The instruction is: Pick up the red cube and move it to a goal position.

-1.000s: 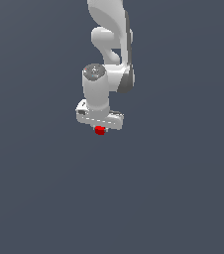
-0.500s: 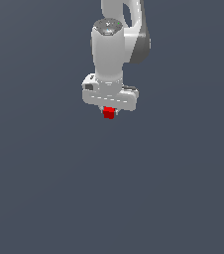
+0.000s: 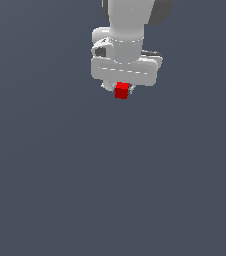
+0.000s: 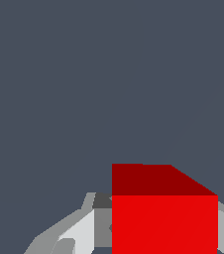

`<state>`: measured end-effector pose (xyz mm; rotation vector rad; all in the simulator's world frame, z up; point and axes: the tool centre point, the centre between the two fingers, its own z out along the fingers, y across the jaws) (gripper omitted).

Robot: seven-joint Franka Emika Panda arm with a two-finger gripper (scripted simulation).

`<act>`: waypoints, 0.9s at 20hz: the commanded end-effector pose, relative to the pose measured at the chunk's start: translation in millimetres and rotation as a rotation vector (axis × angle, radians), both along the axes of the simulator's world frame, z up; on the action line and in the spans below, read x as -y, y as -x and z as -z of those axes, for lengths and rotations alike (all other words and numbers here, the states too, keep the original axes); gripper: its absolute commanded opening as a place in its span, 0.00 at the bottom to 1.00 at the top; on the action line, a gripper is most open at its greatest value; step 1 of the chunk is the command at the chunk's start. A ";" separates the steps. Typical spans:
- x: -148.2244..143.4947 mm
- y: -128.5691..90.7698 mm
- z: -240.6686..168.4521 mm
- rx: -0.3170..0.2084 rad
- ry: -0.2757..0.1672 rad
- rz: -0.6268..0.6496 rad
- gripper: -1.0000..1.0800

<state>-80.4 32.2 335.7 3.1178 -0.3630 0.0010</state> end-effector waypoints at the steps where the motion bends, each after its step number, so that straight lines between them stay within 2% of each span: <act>1: -10.5 1.1 -25.7 0.000 0.000 0.000 0.00; 9: -34.8 0.6 -84.5 0.000 -0.002 -0.001 0.00; 18: -46.3 -1.4 -111.8 0.000 -0.002 -0.001 0.00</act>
